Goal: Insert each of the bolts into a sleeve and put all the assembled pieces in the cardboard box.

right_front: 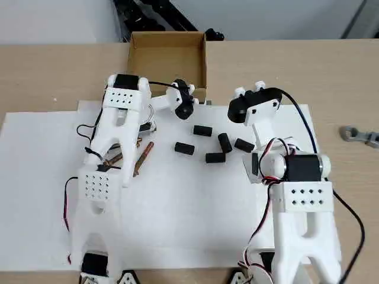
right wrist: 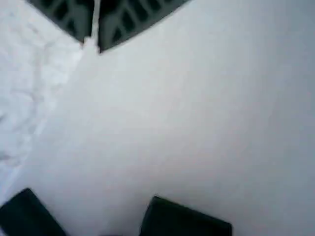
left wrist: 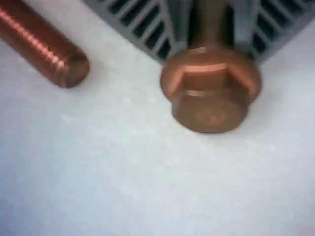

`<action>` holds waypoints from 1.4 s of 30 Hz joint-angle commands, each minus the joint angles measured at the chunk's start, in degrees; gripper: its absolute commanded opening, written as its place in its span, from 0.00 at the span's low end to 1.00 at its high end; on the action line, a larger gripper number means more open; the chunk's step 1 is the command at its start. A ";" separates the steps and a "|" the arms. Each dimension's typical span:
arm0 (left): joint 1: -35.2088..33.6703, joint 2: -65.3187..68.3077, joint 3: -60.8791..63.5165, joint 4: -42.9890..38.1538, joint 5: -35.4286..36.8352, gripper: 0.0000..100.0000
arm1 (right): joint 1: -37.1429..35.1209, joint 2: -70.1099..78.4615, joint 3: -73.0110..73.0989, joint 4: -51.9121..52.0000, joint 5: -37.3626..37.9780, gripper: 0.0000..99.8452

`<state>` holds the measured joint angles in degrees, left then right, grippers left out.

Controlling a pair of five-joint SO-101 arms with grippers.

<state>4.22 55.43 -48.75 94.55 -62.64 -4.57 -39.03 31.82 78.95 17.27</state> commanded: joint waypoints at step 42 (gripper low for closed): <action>-9.41 -28.57 -16.13 6.07 70.33 0.00 | -5.05 19.56 -21.10 3.12 -8.79 0.00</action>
<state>-6.33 40.48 -72.31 99.74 6.99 -6.95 -23.82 18.99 80.44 9.01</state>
